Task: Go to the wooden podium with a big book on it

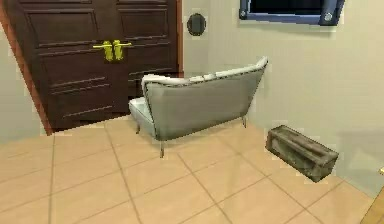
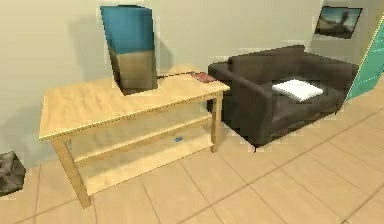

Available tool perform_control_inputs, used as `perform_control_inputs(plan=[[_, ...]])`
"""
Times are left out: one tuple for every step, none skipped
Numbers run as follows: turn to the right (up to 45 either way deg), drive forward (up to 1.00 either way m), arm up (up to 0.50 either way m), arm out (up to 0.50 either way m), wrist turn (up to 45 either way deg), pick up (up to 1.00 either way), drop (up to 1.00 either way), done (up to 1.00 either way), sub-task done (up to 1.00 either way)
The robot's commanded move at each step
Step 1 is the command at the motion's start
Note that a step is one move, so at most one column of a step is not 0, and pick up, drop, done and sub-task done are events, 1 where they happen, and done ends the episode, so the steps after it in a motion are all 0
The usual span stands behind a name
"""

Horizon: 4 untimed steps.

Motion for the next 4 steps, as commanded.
perform_control_inputs(plan=[[45.0, 0.0, 0.0, 0.0, 0.0, 0.0, 0.0, 0.0, 0.0], [45.0, 0.0, 0.0, 0.0, 0.0, 0.0, 0.0, 0.0, 0.0], [45.0, 0.0, 0.0, 0.0, 0.0, 0.0, 0.0, 0.0, 0.0], [0.0, 1.0, 0.0, 0.0, 0.0, 0.0, 0.0, 0.0, 0.0]])
